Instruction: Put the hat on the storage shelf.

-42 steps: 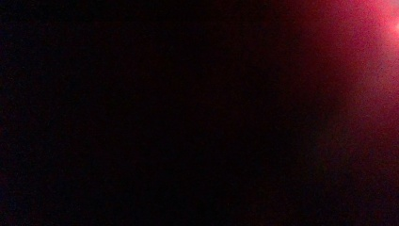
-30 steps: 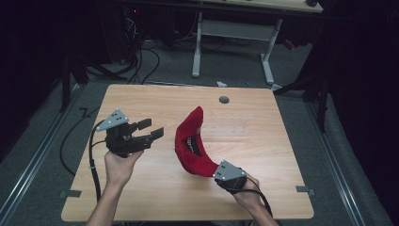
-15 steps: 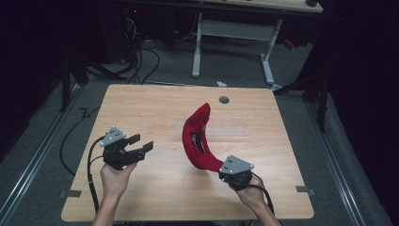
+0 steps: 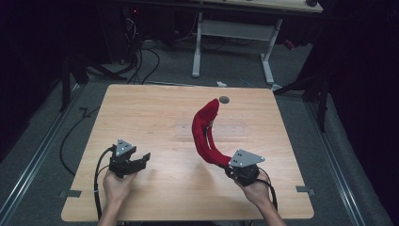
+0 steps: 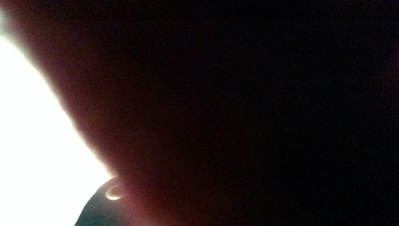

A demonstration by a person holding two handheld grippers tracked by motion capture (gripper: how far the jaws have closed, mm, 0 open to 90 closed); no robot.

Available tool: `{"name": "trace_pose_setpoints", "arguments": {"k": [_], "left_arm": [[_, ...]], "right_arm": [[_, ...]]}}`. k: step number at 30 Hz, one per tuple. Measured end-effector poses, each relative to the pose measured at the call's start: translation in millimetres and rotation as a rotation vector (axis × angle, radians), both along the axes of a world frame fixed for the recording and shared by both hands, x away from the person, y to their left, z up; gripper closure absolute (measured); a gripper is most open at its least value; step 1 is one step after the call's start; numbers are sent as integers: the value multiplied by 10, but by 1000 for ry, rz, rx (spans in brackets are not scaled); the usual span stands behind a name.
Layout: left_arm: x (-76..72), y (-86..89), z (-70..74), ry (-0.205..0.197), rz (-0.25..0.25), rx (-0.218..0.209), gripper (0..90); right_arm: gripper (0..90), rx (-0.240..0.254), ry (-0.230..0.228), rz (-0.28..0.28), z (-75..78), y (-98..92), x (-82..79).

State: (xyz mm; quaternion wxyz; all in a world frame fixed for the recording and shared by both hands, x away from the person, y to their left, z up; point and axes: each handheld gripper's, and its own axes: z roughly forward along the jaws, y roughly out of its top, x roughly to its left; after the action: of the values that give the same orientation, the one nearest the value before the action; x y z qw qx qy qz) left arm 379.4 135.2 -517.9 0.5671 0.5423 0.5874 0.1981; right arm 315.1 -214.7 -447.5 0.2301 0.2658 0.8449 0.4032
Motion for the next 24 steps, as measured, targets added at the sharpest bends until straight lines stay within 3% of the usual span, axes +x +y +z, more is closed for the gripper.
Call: {"name": "trace_pose_setpoints", "arguments": {"k": [8,12,13,15,20,24], "left_arm": [[31,14,-157,18,36,64,352],[34,4,-277,39,41,122,341],[25,11,-293,21,39,102,326],[16,46,-289,39,46,71,323],[4,59,-290,39,52,68,317],[4,59,-290,40,49,67,308]], "right_arm": [[859,48,35,-14,77,-123,79],[859,72,47,-36,112,-215,143],[858,107,58,-48,145,-268,178],[858,116,53,-59,173,-310,208],[859,138,90,-84,171,-419,295],[859,150,81,-99,206,-495,320]]}}
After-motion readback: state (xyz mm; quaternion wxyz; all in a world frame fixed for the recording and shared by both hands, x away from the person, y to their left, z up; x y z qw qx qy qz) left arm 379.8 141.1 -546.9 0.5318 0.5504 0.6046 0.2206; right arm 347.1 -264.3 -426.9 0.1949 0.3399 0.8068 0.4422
